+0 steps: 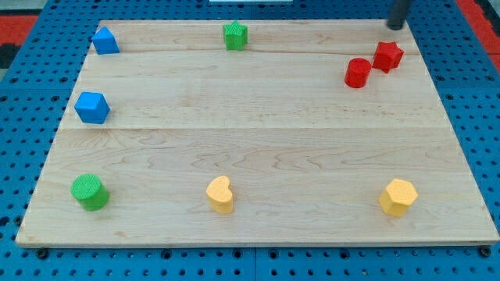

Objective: Place the green star diagonally to the green circle

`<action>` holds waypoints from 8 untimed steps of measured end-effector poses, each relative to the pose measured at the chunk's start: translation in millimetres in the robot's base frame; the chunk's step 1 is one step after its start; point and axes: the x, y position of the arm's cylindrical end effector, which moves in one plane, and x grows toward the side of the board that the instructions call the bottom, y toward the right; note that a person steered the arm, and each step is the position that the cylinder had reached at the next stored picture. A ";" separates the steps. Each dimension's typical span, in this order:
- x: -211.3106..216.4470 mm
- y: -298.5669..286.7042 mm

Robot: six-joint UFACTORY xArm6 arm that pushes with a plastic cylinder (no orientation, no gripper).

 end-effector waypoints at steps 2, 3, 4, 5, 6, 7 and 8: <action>60.9 -37.0; 39.5 -71.6; 11.2 -108.0; 8.1 -214.4; -8.4 -290.9; -21.6 -310.1; 45.2 -354.5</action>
